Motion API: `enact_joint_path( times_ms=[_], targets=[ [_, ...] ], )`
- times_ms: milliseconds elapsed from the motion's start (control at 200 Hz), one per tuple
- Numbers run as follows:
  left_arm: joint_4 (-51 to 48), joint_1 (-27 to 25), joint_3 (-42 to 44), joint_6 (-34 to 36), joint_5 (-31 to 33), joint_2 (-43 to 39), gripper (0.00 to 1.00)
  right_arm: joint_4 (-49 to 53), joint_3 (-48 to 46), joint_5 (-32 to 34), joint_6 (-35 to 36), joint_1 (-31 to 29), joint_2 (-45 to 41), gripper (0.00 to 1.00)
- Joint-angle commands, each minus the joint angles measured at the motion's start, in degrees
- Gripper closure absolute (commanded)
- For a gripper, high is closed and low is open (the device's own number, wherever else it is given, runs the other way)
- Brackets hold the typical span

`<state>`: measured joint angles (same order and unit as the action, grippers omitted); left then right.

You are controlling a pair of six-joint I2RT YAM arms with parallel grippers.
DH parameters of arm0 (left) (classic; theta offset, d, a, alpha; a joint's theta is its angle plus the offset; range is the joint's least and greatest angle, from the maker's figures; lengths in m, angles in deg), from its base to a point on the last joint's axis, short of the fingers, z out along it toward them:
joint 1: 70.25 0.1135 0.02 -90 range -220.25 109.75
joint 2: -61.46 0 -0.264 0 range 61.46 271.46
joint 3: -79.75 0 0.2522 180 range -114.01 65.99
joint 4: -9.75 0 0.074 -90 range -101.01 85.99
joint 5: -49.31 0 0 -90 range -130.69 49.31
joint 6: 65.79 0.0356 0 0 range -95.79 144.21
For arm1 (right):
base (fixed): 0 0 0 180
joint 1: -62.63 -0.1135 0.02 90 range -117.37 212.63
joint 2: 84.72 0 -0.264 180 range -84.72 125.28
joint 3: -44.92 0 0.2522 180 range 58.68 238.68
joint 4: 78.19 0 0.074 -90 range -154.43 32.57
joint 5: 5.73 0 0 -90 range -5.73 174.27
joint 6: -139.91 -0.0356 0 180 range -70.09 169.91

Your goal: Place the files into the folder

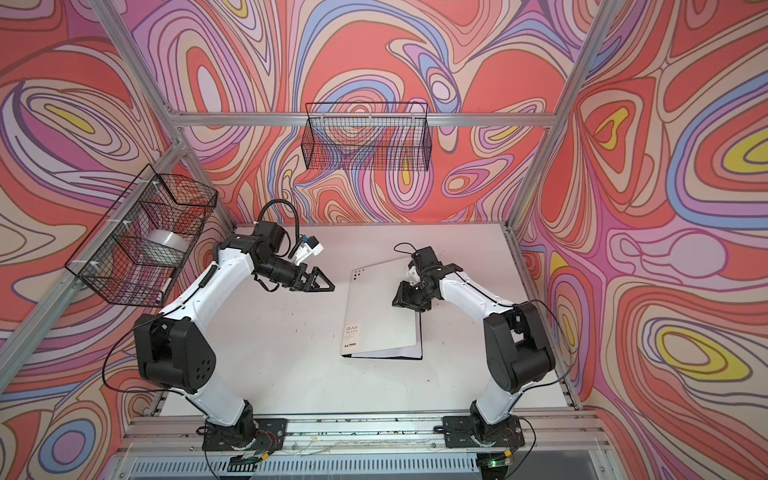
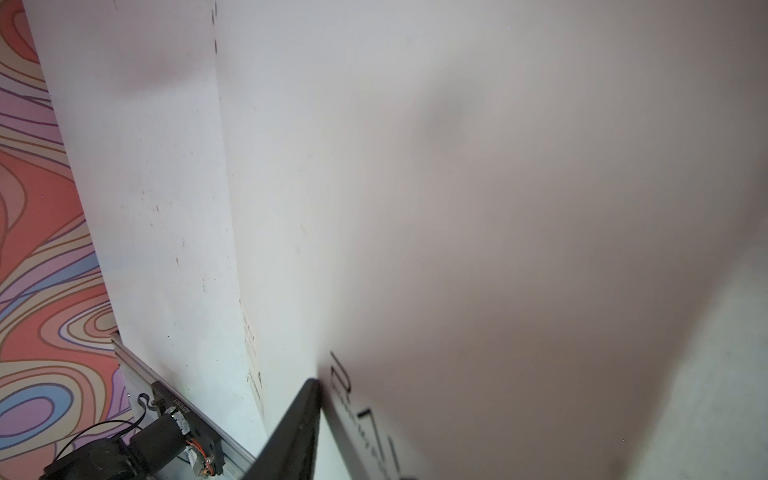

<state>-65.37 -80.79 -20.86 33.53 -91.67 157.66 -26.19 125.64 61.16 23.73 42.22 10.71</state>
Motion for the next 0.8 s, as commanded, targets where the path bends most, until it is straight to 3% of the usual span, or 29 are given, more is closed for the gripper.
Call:
enact_joint_path(
  times_ms=[0, 250, 356, 796],
  targets=[
    [0.02, 0.17, 0.45, 0.06, -0.44, 0.65, 0.01, 3.57, -0.84, 5.80, 2.26, -0.16, -2.21, 0.57],
    [0.11, 0.17, 0.54, -0.22, -0.70, 0.74, 0.01, 4.49, -1.57, 7.38, 2.74, -0.18, -3.73, 0.53],
    [0.10, 0.17, 0.71, -0.39, -0.87, 0.74, 0.01, 4.77, -1.27, 8.44, 2.68, -0.16, -4.04, 0.48],
    [-0.25, 0.18, 0.74, -0.51, -0.96, 0.21, 0.01, 10.76, 3.13, 21.17, 4.11, -0.16, -5.95, 0.43]
  ],
)
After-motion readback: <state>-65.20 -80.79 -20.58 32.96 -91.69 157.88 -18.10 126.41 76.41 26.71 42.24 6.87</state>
